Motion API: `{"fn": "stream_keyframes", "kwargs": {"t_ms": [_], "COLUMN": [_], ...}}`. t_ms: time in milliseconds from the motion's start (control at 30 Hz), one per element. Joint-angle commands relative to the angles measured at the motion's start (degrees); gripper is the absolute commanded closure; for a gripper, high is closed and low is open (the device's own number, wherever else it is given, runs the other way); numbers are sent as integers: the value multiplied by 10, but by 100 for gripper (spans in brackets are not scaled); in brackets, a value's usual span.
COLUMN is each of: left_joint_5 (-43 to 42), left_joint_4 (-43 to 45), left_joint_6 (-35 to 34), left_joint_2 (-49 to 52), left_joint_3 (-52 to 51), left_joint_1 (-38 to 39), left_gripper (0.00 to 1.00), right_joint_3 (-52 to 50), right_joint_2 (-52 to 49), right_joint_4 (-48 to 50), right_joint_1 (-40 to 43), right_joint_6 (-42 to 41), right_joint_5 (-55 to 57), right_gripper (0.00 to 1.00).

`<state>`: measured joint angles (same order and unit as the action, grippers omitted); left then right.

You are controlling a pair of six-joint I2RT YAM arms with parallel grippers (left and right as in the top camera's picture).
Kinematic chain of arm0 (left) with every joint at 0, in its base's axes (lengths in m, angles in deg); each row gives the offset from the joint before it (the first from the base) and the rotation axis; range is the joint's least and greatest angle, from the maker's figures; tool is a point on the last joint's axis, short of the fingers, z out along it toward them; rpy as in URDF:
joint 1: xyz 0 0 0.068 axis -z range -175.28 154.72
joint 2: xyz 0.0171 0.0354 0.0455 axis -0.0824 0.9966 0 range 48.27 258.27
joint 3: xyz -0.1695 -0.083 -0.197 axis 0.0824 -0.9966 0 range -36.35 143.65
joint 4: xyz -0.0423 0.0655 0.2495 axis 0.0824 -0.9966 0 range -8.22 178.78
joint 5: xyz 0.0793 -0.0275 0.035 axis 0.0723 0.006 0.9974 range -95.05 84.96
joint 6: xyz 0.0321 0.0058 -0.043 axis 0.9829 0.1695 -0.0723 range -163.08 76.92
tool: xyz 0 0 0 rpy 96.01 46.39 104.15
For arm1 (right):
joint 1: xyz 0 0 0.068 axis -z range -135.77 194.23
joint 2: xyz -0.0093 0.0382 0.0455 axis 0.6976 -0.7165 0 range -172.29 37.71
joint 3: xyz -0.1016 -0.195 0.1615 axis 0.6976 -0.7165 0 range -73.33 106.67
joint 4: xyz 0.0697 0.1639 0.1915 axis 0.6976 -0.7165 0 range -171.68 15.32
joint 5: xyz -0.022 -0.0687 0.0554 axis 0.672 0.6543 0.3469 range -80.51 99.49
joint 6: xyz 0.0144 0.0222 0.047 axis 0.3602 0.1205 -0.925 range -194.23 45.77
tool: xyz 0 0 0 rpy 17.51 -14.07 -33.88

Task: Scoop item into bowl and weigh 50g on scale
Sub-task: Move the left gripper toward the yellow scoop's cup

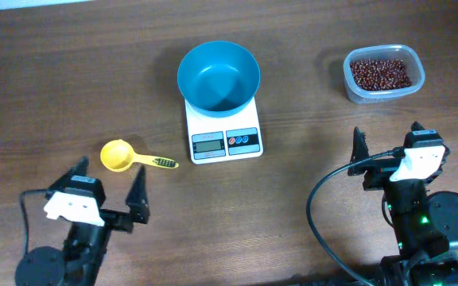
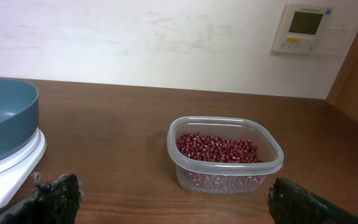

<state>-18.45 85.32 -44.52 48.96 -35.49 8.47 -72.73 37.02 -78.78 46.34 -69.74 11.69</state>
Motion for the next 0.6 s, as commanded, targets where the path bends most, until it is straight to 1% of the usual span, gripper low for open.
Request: {"fn": "stream_keyframes", "kwargs": {"t_ms": [0,133,167,200,300,433,567], "left_joint_5": [-98,-98,-97,-93,-81,-49,-25], "left_joint_4": [-2,-38,-60,-106,-162,-232,-299], "left_joint_6": [-63,-84,-84,-84,-84,-84,-84], "left_joint_2": [-4,-4,-4,-3,5,40,109], "left_joint_3": [44,89,104,134,176,257,354], "left_joint_1": [2,2,2,2,2,2,2], "left_gripper": [1,1,1,1,1,1,1], "right_joint_3": [-3,-3,-3,-3,-3,-3,-3], "right_joint_2": [4,4,4,4,4,4,4], "right_joint_4": [-4,-4,-4,-4,-4,-4,-4], "right_joint_1": [2,2,2,2,2,2,2], "right_joint_6": [-2,-3,-2,-3,-3,-2,-3], "right_joint_5": [11,11,11,11,11,11,11], "right_gripper": [1,1,1,1,1,1,1]}}
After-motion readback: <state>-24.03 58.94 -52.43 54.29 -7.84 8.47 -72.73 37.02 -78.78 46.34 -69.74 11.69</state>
